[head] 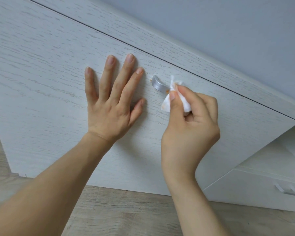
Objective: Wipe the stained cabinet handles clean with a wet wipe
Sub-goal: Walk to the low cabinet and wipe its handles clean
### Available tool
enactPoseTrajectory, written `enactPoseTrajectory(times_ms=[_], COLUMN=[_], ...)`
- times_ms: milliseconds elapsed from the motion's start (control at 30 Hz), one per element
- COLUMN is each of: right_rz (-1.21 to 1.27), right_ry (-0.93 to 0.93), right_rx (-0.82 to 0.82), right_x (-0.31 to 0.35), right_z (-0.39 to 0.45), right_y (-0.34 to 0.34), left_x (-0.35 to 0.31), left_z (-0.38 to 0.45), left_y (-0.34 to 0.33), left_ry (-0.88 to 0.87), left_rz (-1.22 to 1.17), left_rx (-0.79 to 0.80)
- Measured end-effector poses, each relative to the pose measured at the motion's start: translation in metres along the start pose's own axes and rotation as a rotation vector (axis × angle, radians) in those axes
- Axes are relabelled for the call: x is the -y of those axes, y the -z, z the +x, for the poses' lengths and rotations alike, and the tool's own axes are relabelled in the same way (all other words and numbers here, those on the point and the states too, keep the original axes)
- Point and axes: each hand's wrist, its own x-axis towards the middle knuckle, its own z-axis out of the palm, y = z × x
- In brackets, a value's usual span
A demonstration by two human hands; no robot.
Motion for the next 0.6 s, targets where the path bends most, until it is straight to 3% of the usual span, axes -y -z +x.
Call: enactPoseTrajectory(times_ms=[167,367,500,600], right_rz=[0.031,-0.039,-0.022,-0.007], right_ry=[-0.075,0.105,0.025,0.041], right_rx=[-0.074,0.055,-0.064,-0.026], right_x=[-0.008,-0.005,-0.005,0.0], right_z=[0.004,0.002,-0.001,-0.005], right_y=[0.011,0.002,-0.003,-0.008], left_x=[0.0,0.0,0.0,0.001], left_z=[-0.001,-0.001,0.0,0.001], left_y=[-0.001,-0.002,-0.002,-0.001], left_ry=[0.005,0.011,0.009,0.007], left_rz=[0.0,0.003,-0.012,-0.013], left_rx=[-0.009,-0.019,-0.013,-0.013])
